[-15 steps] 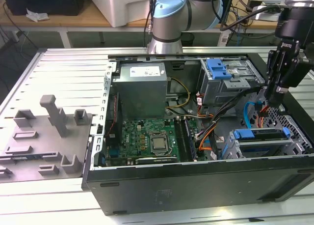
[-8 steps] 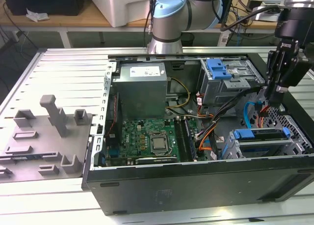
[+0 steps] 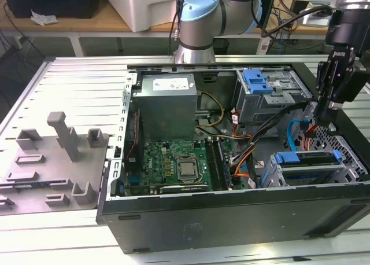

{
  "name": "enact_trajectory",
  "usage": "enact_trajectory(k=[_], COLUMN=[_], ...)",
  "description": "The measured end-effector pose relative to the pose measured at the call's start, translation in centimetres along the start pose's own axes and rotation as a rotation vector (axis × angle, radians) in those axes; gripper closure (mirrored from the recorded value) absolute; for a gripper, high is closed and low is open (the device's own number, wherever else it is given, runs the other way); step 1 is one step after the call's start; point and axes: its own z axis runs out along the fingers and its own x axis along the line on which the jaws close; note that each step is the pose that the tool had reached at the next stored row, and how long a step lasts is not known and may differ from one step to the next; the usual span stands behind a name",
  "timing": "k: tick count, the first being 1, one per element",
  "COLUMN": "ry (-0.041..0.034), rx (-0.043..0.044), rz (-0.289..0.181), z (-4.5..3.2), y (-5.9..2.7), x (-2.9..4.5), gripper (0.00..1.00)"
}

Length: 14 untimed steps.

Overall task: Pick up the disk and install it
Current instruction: 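Insert the first disk wire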

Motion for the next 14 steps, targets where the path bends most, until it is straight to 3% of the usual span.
enact_trajectory(k=[6,12,14], ry=[0.0126,0.0345,0.0384], rx=[0.0010,0.0049,0.0053], rz=[0.005,0.009,0.011], z=[-0.27,-0.31,-0.30], y=[0.25,0.28,0.28], x=[-0.82,-0.89,-0.89], gripper=[0.61,0.61,0.61])
